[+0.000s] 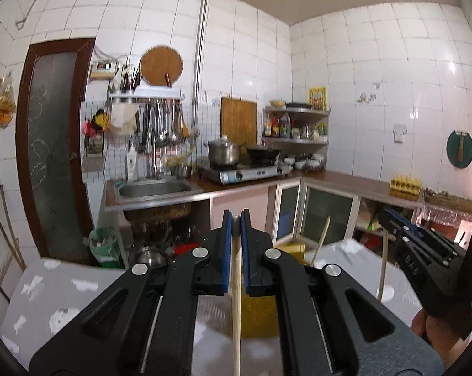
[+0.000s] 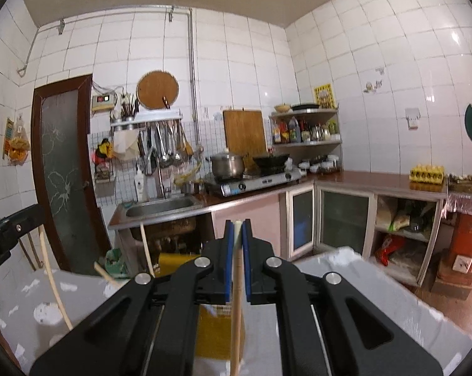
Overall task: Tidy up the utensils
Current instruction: 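Lower both chopsticks into the holder and open both tools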
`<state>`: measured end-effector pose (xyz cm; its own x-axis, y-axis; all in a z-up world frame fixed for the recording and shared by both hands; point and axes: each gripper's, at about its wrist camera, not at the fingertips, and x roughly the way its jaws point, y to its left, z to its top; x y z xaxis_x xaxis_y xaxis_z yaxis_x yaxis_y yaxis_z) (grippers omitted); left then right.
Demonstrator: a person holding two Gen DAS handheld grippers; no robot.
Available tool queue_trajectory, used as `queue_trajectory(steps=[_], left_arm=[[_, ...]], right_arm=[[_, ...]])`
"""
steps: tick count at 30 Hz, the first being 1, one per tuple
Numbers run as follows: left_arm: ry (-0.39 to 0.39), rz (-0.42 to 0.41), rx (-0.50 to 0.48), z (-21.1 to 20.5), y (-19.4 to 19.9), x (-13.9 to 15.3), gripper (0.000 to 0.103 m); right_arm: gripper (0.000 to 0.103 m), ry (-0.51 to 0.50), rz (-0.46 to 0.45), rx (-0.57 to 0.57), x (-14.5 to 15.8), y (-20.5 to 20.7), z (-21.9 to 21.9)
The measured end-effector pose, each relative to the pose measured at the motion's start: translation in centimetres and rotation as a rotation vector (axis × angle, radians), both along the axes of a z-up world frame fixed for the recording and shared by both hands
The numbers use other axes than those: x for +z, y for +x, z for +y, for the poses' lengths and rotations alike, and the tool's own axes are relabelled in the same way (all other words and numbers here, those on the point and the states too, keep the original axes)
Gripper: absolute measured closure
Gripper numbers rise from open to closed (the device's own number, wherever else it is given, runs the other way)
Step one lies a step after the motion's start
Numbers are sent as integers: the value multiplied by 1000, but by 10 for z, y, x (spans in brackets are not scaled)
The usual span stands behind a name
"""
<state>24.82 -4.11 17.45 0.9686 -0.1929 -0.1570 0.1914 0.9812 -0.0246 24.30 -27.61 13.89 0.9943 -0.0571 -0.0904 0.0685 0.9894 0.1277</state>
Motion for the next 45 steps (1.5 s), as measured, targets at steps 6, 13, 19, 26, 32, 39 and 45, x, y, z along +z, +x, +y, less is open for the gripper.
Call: queue_trajectory(steps=[6, 13, 19, 26, 32, 39, 45], left_arm=[[-30, -100, -4, -11, 17, 28, 98], [-54, -144, -3, -26, 53, 35, 99], [-37, -161, -1, -39, 80, 26, 99], [-50, -120, 21, -37, 109, -3, 99], [-50, -43, 39, -29, 130, -35, 99], [-22, 14, 27, -22, 132, -51, 93], [-41, 41, 60, -4, 106, -30, 20]], right_arm=[[97, 6, -71, -17, 26, 23, -2], [97, 29, -143, -41, 45, 55, -4], [97, 69, -177, -50, 47, 84, -6], [97, 50, -171, -53, 22, 107, -2], [97, 13, -120, -42, -10, 117, 1], [94, -28, -4, -7, -35, 115, 1], [33, -69, 59, -48, -29, 90, -12]])
